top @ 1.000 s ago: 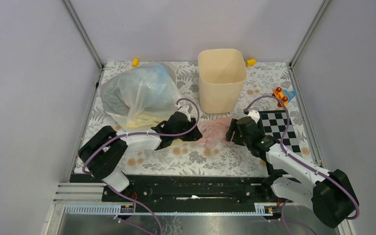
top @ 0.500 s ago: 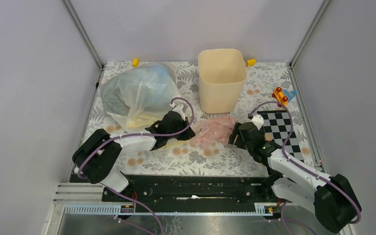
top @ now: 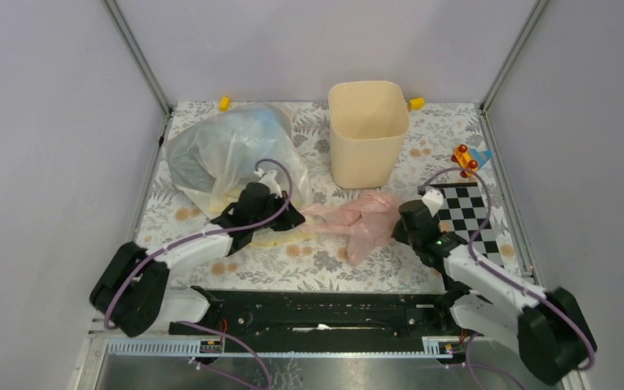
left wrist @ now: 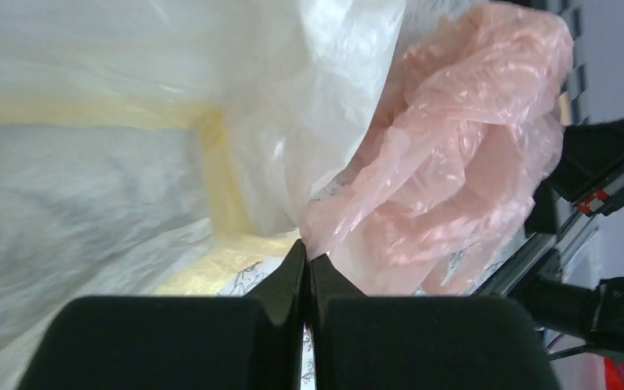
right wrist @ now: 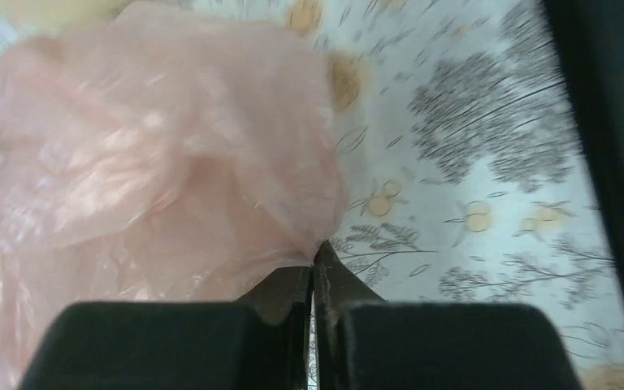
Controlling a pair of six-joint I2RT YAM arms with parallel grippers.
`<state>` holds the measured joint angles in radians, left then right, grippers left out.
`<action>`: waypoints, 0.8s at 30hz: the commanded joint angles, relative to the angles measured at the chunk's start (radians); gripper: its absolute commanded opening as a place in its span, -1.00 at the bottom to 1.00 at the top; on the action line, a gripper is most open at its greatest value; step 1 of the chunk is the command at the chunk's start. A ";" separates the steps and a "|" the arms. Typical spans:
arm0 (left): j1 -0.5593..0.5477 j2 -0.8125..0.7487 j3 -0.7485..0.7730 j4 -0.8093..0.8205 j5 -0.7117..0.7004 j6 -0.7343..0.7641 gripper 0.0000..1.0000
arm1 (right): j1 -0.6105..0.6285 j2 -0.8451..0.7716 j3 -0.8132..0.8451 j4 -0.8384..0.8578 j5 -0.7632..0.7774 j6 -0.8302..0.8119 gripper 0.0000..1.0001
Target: Put the trash bags into the trash bin
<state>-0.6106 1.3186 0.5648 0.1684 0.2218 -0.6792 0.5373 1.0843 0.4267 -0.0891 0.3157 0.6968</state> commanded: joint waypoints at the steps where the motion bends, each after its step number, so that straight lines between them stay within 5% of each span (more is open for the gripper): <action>1: 0.092 -0.153 -0.039 -0.001 0.043 0.003 -1.00 | -0.035 -0.223 -0.017 -0.130 0.228 0.045 -1.00; 7: 0.120 -0.327 -0.033 -0.123 -0.022 0.015 -1.00 | -0.039 -0.417 0.037 -0.246 0.276 -0.011 -0.93; 14: 0.145 -0.463 -0.013 -0.274 -0.248 -0.012 -1.00 | -0.039 -0.413 0.204 -0.454 0.385 -0.003 -0.62; 21: 0.147 -0.478 -0.059 -0.173 -0.129 0.008 -1.00 | -0.040 -0.386 0.255 -0.419 0.053 -0.186 0.19; 24: 0.147 -0.428 -0.059 -0.172 -0.094 0.017 -1.00 | -0.040 -0.400 0.238 -0.385 -0.108 -0.207 0.35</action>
<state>-0.4675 0.8455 0.5137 -0.0521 0.0719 -0.6830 0.5022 0.7002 0.6483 -0.4908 0.4389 0.5762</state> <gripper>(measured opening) 0.003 0.634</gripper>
